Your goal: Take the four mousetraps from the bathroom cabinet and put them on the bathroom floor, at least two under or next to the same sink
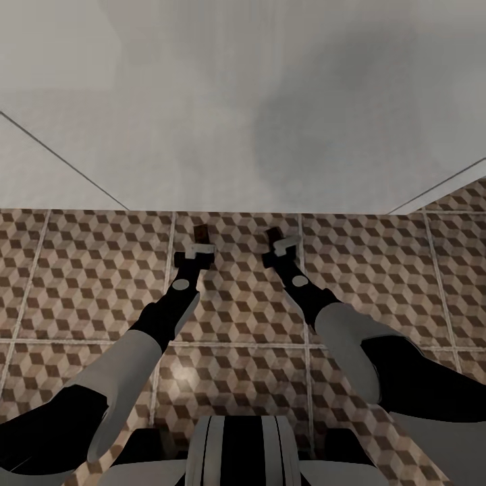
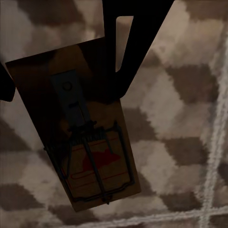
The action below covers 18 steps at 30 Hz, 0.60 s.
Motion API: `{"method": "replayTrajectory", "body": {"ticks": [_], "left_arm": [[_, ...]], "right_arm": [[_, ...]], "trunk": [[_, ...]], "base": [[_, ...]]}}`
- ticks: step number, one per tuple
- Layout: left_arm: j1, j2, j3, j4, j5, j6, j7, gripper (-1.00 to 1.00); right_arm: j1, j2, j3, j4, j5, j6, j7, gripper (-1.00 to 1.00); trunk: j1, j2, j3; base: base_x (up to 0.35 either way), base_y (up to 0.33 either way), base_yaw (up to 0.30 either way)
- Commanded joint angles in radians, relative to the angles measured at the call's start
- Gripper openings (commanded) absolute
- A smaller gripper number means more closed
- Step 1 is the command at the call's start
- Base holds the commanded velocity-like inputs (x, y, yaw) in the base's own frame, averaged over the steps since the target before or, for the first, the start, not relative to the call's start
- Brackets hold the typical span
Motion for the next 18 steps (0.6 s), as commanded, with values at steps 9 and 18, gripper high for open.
{"method": "replayTrajectory", "body": {"ticks": [9, 18], "left_arm": [[-0.001, 0.001, -0.007, 0.021, 0.004, -0.003, 0.005, -1.00], [-0.001, 0.001, -0.006, 0.058, 0.004, -0.003, 0.005, -1.00]], "right_arm": [[-0.001, 0.000, 0.005, 0.003, 0.000, -0.009, -0.051, -1.00], [-0.001, 0.000, 0.005, 0.004, 0.000, -0.011, -0.054, -1.00]], "trunk": [[0.000, 0.000, 0.000], [0.000, 0.000, 0.000]], "base": [[0.000, 0.000, 0.000], [0.000, 0.000, 0.000]]}}
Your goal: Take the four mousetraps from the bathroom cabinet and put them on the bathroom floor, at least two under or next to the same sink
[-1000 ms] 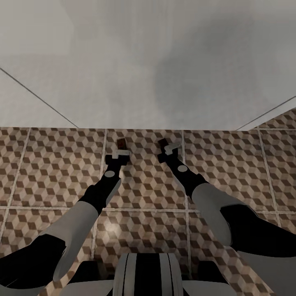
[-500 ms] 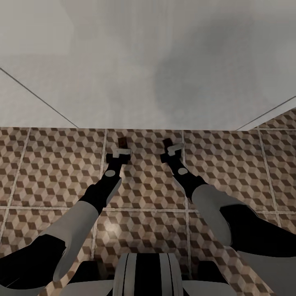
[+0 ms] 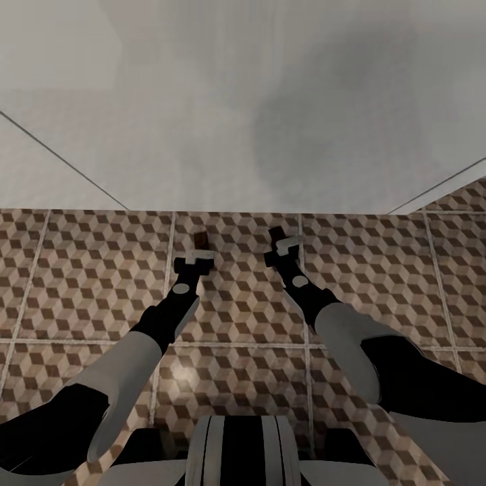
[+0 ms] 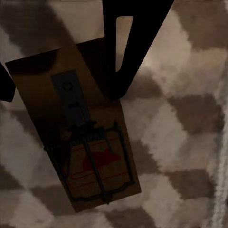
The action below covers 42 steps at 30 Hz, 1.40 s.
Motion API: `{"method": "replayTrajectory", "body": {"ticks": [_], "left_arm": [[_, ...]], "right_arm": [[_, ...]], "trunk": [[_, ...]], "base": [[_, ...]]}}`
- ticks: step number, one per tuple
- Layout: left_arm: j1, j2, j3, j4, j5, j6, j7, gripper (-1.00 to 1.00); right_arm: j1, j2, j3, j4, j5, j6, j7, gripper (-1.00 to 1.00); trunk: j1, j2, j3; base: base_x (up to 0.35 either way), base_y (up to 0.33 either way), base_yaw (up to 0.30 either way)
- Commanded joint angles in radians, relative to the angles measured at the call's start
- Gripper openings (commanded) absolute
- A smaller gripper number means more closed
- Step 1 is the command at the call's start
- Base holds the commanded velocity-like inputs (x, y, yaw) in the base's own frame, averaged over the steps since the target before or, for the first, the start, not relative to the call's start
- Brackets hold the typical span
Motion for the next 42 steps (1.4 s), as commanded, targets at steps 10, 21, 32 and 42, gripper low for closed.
{"method": "replayTrajectory", "body": {"ticks": [10, 21, 32, 42], "left_arm": [[-0.001, 0.001, -0.007, 0.024, 0.003, -0.003, 0.008, -1.00], [-0.001, 0.002, -0.007, 0.028, 0.003, -0.003, 0.008, -1.00], [-0.001, 0.002, -0.007, 0.039, 0.003, -0.004, 0.008, -1.00], [-0.001, 0.002, -0.006, 0.052, 0.003, -0.013, 0.008, -1.00]], "right_arm": [[-0.001, 0.000, 0.007, 0.001, 0.003, -0.001, -0.008, -1.00], [-0.001, 0.000, 0.007, 0.002, 0.003, 0.000, -0.008, -1.00], [-0.001, 0.000, 0.007, 0.002, 0.003, 0.000, -0.008, -1.00], [-0.001, 0.000, 0.007, 0.002, 0.003, 0.000, -0.008, -1.00]], "trunk": [[0.000, 0.000, 0.000], [0.000, 0.000, 0.000], [0.000, 0.000, 0.000], [0.000, 0.000, 0.000]], "base": [[0.031, 0.000, 0.000], [0.011, 0.000, 0.000], [0.091, 0.000, 0.000], [0.007, 0.000, 0.000]]}}
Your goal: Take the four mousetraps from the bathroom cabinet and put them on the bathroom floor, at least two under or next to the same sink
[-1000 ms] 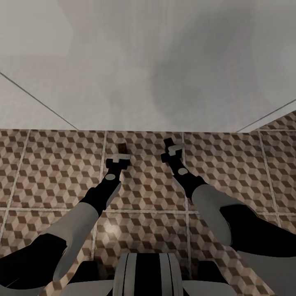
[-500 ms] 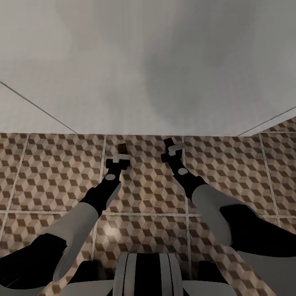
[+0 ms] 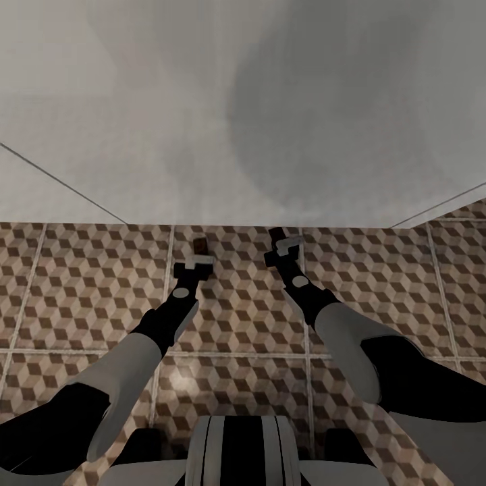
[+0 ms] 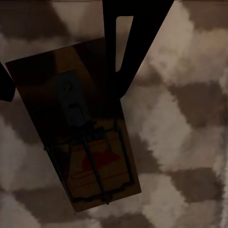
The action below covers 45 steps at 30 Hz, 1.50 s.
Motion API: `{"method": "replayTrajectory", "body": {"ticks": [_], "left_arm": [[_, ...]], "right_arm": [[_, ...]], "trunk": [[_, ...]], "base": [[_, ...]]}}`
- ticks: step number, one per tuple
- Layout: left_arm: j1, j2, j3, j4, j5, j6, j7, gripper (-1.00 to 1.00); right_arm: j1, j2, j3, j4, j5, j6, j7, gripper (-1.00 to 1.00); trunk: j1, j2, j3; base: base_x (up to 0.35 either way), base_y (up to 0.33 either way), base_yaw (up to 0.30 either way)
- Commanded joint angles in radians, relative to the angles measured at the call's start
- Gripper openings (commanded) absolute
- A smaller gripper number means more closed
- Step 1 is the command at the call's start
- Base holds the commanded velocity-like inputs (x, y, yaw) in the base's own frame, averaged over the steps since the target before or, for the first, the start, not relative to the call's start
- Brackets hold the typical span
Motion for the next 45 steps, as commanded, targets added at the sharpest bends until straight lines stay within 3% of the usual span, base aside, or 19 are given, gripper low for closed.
{"method": "replayTrajectory", "body": {"ticks": [1, 16, 26, 45], "left_arm": [[-0.001, 0.001, -0.007, 0.004, 0.003, -0.004, 0.008, -1.00], [-0.001, 0.001, -0.007, 0.018, 0.003, -0.006, 0.008, -1.00], [-0.001, -0.001, -0.007, 0.019, 0.003, -0.006, 0.008, -1.00], [0.001, -0.001, -0.007, 0.022, 0.003, -0.006, 0.008, -1.00]], "right_arm": [[-0.001, 0.000, 0.007, 0.002, 0.003, -0.001, -0.008, -1.00], [-0.001, 0.000, 0.008, 0.017, 0.003, 0.010, -0.009, -1.00], [-0.001, 0.000, 0.007, 0.028, 0.003, 0.082, -0.009, -1.00], [-0.001, 0.000, 0.007, 0.029, 0.003, 0.088, -0.010, -1.00]], "trunk": [[0.000, 0.000, 0.000], [0.000, 0.000, 0.000], [0.000, 0.000, 0.000], [0.000, 0.000, 0.000]], "base": [[0.000, 0.000, 0.000], [0.000, 0.000, 0.000], [0.000, 0.000, 0.000], [0.000, 0.000, 0.000]]}}
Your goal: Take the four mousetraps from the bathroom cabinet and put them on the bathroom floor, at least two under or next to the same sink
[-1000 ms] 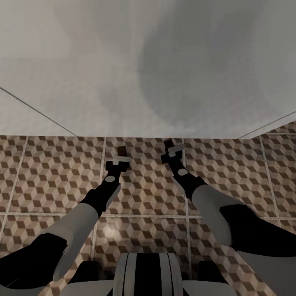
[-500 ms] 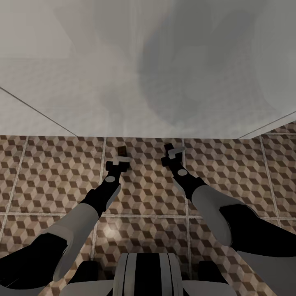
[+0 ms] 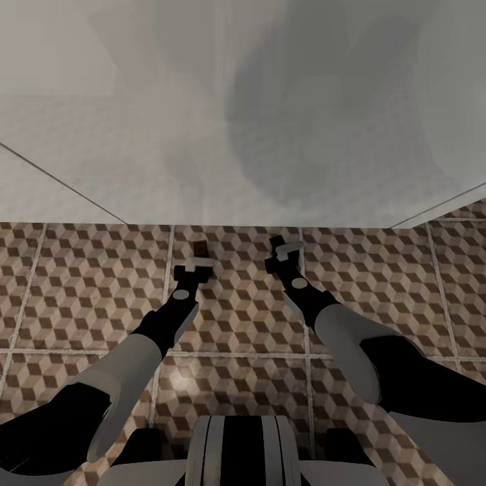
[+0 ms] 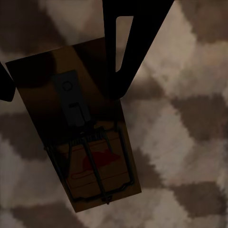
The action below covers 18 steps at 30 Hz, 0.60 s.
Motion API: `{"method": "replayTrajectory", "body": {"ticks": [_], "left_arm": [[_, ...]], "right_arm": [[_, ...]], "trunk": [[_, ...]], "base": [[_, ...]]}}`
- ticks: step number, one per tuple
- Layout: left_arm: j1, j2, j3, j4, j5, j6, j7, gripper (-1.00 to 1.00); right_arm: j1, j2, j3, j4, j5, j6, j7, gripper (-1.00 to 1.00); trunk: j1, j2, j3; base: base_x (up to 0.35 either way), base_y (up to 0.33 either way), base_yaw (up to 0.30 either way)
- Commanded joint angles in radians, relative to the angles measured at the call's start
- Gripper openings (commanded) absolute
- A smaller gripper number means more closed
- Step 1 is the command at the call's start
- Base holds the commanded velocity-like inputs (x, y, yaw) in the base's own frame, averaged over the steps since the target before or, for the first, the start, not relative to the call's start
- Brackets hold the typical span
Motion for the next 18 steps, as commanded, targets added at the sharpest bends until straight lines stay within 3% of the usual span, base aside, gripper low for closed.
{"method": "replayTrajectory", "body": {"ticks": [1, 18], "left_arm": [[-0.001, 0.001, -0.007, 0.002, 0.003, -0.003, 0.008, -1.00], [0.000, 0.000, -0.007, 0.026, 0.003, -0.003, 0.008, -1.00]], "right_arm": [[-0.001, 0.000, 0.007, 0.001, 0.005, -0.001, -0.008, -1.00], [-0.001, 0.000, 0.007, 0.001, 0.005, -0.001, -0.009, -1.00]], "trunk": [[0.000, 0.000, 0.000], [0.000, 0.000, 0.000]], "base": [[0.000, 0.000, 0.000], [0.000, 0.000, 0.000]]}}
